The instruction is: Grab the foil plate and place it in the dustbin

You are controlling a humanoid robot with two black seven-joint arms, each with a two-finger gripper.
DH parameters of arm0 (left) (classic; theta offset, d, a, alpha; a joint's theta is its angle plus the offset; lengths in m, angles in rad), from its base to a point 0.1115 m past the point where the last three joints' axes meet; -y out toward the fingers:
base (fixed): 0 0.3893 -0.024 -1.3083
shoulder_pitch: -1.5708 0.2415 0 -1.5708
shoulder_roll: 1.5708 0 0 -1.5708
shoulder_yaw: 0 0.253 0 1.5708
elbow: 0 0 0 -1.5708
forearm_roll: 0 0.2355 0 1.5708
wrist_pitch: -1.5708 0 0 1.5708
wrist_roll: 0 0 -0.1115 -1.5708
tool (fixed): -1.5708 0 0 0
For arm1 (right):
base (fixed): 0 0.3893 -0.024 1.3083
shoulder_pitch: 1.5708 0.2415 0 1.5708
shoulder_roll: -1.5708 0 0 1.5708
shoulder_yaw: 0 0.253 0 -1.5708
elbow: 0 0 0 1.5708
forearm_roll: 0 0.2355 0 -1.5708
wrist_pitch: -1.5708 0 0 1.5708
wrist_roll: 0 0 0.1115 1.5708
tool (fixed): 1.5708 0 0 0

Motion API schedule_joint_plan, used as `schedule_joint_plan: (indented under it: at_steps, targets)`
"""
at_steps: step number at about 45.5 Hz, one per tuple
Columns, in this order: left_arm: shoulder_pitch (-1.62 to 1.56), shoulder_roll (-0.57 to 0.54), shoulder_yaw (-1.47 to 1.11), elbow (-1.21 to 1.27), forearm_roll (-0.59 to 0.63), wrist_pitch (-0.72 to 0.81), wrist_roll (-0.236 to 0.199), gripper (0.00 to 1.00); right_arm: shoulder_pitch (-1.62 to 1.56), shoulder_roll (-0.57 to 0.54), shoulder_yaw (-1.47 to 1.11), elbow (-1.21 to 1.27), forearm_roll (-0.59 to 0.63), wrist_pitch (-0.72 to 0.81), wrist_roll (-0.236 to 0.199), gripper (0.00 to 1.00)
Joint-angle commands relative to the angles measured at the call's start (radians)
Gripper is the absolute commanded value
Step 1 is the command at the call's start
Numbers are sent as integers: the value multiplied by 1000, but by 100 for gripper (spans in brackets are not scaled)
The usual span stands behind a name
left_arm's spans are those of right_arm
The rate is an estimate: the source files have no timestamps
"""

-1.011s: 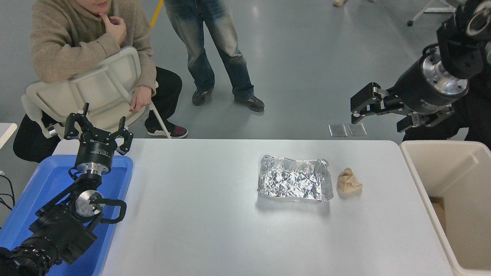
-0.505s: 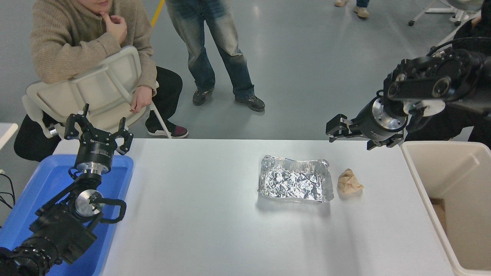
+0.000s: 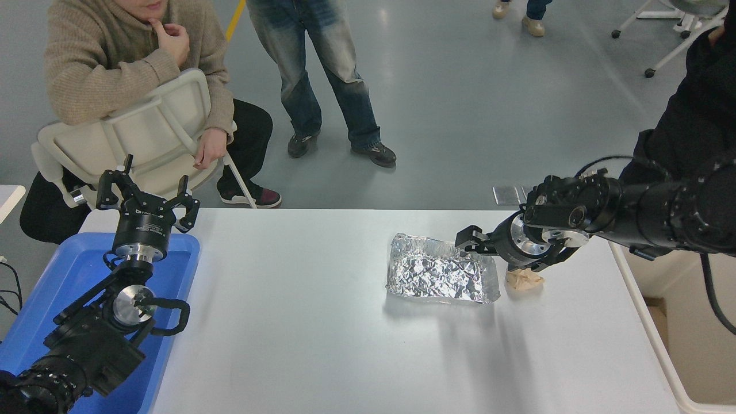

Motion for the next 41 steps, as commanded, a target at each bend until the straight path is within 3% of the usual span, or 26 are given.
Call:
schedule_joint_plan:
  at_steps: [1,15,31,41]
  targets:
    - [0,0,0,0,-1,0,0,99,-111,46,16,-120,-21,-48,-2,98]
    - [0,0,0,0,-1,0,0,99,-197,72,2,-220,-105,-68,-2,96]
    - [0,0,0,0,-1,0,0,99,-271,73,15,-298,-103,-73,-1,96]
    - [0,0,0,0,-1,0,0,99,-271,73,48,-301,-93,-73,-2,80]
